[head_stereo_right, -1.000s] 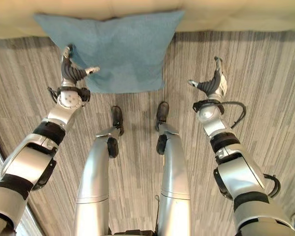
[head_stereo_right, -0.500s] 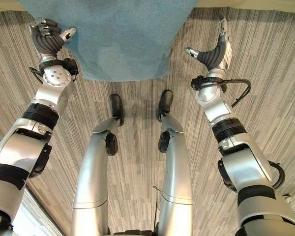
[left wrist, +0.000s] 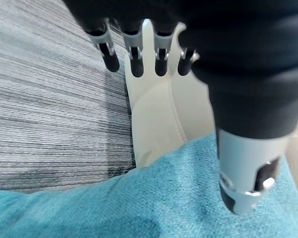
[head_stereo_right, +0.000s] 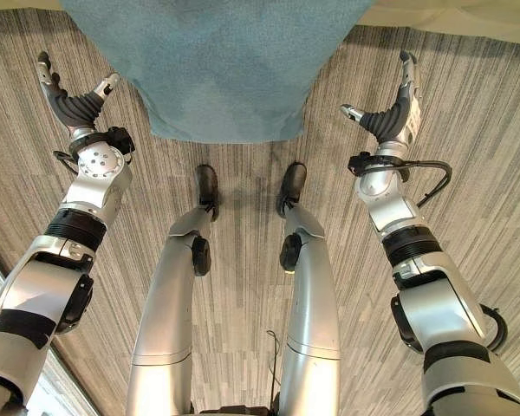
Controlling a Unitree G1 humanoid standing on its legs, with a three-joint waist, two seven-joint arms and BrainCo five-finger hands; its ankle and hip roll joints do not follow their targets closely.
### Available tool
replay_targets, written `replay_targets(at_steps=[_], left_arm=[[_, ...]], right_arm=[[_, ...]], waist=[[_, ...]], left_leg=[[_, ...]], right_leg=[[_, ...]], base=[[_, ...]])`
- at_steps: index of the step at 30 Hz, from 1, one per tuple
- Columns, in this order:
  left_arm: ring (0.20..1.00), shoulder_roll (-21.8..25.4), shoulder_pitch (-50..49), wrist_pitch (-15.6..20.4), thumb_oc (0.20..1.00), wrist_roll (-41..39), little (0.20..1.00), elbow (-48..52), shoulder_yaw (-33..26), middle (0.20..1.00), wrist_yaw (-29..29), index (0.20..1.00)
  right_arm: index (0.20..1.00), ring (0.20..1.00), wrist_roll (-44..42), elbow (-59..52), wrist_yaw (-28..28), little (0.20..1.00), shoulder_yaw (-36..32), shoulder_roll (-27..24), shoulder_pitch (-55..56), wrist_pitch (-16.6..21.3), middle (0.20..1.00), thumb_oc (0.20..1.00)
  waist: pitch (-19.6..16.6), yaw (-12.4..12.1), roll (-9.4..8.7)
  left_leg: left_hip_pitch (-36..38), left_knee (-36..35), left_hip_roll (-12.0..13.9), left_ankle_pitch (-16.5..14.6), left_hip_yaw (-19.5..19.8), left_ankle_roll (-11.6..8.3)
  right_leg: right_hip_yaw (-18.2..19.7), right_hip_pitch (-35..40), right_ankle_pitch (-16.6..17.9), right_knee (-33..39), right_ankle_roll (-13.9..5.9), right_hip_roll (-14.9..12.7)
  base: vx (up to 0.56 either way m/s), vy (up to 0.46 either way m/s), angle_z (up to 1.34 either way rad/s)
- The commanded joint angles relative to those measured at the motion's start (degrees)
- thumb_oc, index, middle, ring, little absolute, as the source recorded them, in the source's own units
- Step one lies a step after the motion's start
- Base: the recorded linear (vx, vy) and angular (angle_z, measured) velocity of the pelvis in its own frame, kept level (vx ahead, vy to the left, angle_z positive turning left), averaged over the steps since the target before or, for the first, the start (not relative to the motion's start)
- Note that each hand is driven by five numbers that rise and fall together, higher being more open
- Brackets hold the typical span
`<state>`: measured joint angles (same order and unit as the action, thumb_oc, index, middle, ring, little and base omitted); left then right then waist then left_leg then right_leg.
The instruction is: Pick up all the scattered cushions and arrange them neatly on the sofa.
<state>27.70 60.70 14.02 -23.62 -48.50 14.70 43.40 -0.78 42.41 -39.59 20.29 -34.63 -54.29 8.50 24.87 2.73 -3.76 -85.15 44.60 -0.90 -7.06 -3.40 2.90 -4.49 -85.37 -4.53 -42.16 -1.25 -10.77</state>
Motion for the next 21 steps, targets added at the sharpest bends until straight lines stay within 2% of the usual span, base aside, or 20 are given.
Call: replay_targets(at_steps=[1,6,13,21], left_arm=[[1.000,-0.23,-2.74,4.01,1.000,-4.63,1.000,0.38,0.57,1.000,-6.83,1.000],[1.000,0.65,0.80,3.71,1.000,-6.51,1.000,-1.66,2.82,1.000,-10.35,1.000],[1.000,1.31,5.17,4.31,1.000,-8.94,1.000,-2.97,4.23,1.000,-12.31,1.000],[1.000,-1.30,7.80,5.49,1.000,-10.22,1.000,0.74,7.14,1.000,-13.82,1.000]], right_arm=[[1.000,1.000,1.84,-1.75,0.73,1.000,-0.44,-0.24,3.36,2.26,1.000,1.000],[1.000,1.000,1.51,-1.45,2.31,1.000,1.36,-0.82,0.86,2.51,1.000,1.000],[1.000,1.000,0.53,-2.80,3.84,1.000,3.27,-1.84,-1.75,2.99,1.000,1.000],[1.000,1.000,-2.43,1.33,5.76,1.000,6.62,-1.60,-6.22,2.44,1.000,1.000]], waist=[[-7.43,-0.01,0.87],[-8.04,0.41,1.17],[-7.40,1.14,1.02],[-6.94,0.72,1.83]], left_leg=[[-0.05,1.53,-2.91,-3.97,4.61,-2.07],[-1.82,2.62,-2.67,-4.39,4.42,-1.71],[-3.38,3.80,-2.29,-5.01,3.35,-1.16],[-4.70,3.67,-2.74,-4.37,2.92,-1.15]], right_leg=[[1.53,3.55,-2.51,-1.98,-5.54,-0.44],[2.04,1.52,-2.45,-2.55,-5.73,-0.64],[3.02,-0.70,-2.15,-3.55,-6.34,-0.48],[3.81,-3.05,-2.68,-4.92,-6.27,-0.64]], base=[[0.00,0.000,0.00],[0.02,0.031,-0.01],[0.03,0.055,-0.04],[0.02,-0.002,-0.02]])
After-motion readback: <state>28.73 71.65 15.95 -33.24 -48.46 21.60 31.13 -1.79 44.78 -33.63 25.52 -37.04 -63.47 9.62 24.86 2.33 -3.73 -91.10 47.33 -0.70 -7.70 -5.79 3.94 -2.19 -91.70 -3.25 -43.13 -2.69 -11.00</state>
